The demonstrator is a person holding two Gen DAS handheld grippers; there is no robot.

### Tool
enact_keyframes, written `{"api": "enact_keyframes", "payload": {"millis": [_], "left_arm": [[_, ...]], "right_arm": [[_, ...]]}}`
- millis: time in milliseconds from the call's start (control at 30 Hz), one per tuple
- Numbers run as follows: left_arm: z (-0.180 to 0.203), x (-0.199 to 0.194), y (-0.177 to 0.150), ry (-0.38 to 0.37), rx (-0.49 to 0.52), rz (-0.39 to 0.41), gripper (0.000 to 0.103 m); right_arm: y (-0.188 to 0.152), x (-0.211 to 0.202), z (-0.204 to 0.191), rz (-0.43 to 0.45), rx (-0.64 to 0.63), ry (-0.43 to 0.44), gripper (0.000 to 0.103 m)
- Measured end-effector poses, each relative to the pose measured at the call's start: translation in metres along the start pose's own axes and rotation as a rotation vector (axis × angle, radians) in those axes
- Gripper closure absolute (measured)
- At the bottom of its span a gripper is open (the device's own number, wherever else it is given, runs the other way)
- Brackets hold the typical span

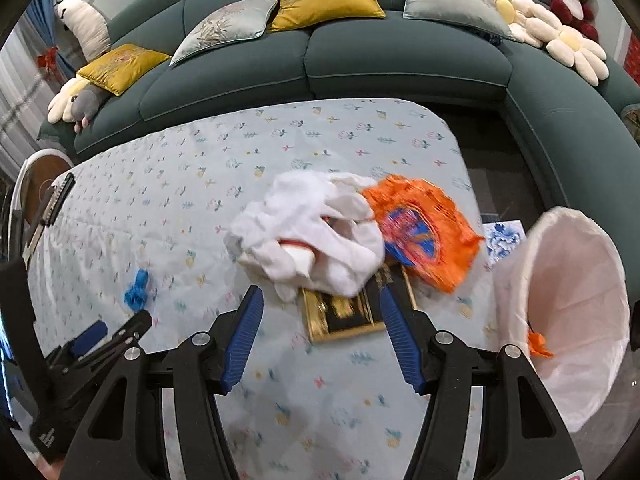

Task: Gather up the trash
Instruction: 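Grasp the blue strap with left tool while right grasps the white cloth, then carry the blue strap and white cloth over the white bin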

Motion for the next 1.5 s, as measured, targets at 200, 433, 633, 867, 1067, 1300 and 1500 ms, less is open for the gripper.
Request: {"api": "enact_keyframes", "payload": {"millis": [200, 433, 633, 867, 1067, 1300, 1500], "left_arm": [[-0.007, 0.021, 0.019, -0.005, 0.002, -0.035, 0.03], [-0.008, 0.042, 0.029, -0.032, 0.006, -0.075, 0.04], [-0.01, 0.05, 0.031, -0.036, 0.012, -0.083, 0.062], [-0.004, 0.044, 0.026, -0.045, 0.043, -0.069, 0.079], [0.007, 0.027, 0.012, -0.075, 0.047, -0.054, 0.08], [0.023, -0.006, -0.008, -0.134, 0.052, -0.025, 0.08], [0.037, -0.033, -0.034, -0.194, 0.075, -0.015, 0.08]], "right_arm": [[0.035, 0.023, -0.013, -0.008, 0.013, -0.015, 0.043], [0.054, 0.047, -0.024, -0.025, 0.009, -0.045, 0.043], [0.05, 0.069, -0.038, -0.056, -0.041, -0.08, 0.054], [0.032, 0.067, -0.045, -0.066, -0.101, -0.086, 0.092], [0.019, 0.041, -0.051, -0.035, -0.127, -0.044, 0.093], [0.004, -0.004, -0.034, 0.026, -0.083, -0.011, 0.093], [-0.01, -0.032, -0.001, 0.057, -0.025, -0.004, 0.093]]}}
Point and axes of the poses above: each gripper's, at about its wrist camera, not at the fingertips, and x roughly the way its jaws point, z to its right, y to its top, the point moved 8 cm from there along x, roughly the way its jaws point, and after that the axes turned 11 degrees about -z, right-handed, at the moved point
